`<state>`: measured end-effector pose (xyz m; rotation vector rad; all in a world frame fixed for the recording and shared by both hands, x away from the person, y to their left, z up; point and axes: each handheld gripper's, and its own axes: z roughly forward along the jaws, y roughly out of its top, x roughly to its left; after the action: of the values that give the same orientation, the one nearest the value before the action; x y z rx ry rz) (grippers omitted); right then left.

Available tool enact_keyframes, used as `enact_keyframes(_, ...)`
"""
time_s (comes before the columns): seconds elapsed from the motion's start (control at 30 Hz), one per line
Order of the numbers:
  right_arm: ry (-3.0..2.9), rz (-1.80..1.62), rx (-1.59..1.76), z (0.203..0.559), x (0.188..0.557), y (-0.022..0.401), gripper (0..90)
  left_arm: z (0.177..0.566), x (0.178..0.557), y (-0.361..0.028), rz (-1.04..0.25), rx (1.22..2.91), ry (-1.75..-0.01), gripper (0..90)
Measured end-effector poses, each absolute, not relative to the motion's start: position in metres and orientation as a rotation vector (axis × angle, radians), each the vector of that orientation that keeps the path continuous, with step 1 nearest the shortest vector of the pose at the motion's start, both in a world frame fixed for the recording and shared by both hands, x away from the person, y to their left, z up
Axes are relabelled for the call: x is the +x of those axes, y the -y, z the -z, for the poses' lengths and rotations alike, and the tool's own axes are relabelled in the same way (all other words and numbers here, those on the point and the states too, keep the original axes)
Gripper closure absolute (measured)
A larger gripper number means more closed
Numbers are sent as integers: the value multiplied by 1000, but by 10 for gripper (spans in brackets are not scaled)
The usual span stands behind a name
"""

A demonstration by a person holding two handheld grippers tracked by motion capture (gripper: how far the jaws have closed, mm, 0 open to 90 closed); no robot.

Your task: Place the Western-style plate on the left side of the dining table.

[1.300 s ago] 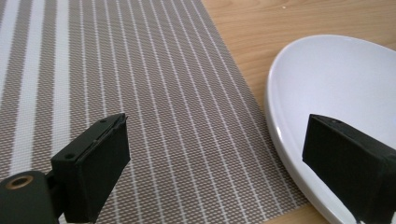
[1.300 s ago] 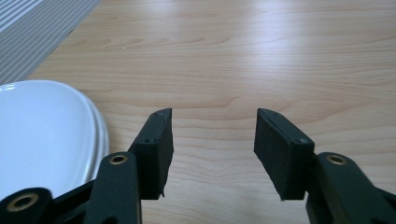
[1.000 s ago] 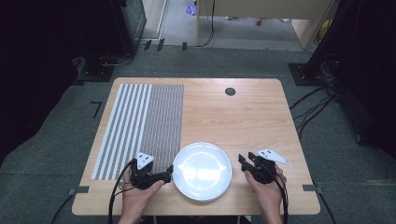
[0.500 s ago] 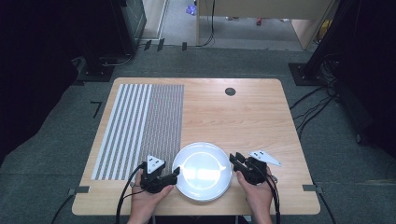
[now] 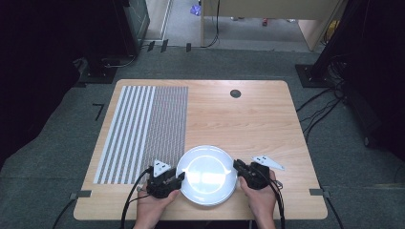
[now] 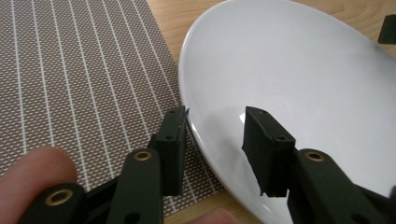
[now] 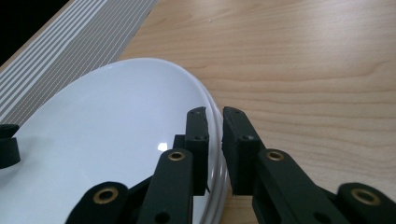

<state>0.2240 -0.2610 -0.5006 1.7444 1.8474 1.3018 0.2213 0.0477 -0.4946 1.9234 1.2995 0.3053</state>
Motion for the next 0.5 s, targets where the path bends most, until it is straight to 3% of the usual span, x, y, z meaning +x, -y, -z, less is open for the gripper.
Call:
enact_keyframes(0.27, -1831, -1319, 1812, 507, 222, 259, 855, 493, 224, -54, -264, 1928, -1308, 687)
enact_keyframes(0.5, -1799, -1345, 1831, 508, 221, 260, 862, 495, 229, -59, -209, 1924, -1290, 679)
